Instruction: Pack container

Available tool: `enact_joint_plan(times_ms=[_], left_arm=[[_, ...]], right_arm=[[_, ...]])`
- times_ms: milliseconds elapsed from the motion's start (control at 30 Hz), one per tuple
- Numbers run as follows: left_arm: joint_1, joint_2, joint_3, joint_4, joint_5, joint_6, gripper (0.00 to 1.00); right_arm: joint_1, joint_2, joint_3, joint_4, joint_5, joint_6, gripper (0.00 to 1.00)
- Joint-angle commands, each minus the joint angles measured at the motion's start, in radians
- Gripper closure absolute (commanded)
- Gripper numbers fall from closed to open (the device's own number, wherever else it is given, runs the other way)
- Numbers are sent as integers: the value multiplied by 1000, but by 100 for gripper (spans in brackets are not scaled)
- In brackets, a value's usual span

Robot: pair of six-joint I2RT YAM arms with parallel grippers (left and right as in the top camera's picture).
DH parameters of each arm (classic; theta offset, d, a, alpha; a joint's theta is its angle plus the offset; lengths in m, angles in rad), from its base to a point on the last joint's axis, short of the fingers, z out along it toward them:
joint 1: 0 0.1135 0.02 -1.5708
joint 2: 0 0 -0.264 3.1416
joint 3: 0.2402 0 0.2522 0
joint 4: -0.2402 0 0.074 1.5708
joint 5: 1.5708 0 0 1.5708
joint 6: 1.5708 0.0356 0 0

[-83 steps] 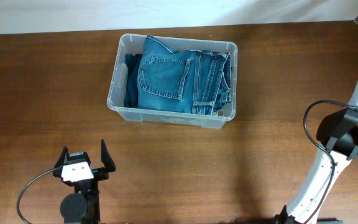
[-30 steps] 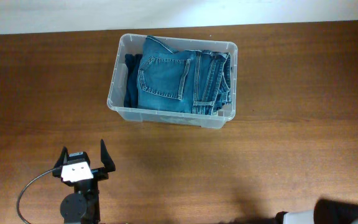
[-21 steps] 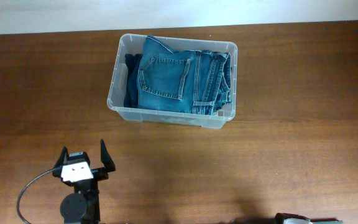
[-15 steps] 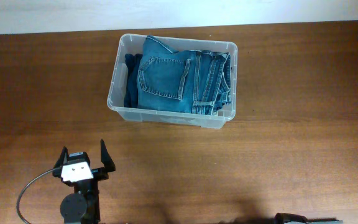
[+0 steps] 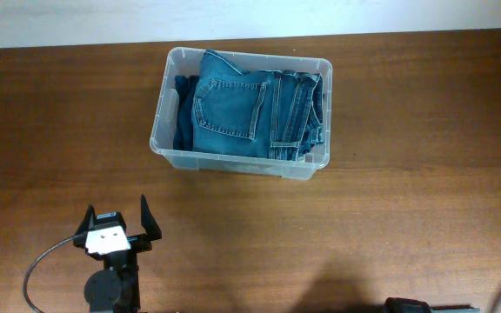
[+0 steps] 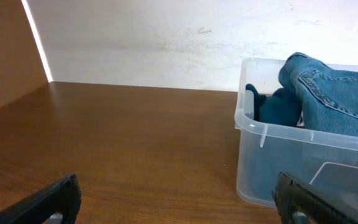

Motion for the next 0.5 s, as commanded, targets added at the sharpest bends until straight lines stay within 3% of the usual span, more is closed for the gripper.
enact_joint_plan(times_ms=[0, 133, 467], left_arm=[[5, -7, -2, -3, -7, 12, 1], [5, -7, -2, -3, -6, 12, 1], [5, -7, -2, -3, -7, 12, 1]], right_arm=[[8, -114, -280, 186, -35, 8, 2], [8, -191, -547, 404, -71, 9, 2], [10, -222, -1025, 933, -134, 8, 2]])
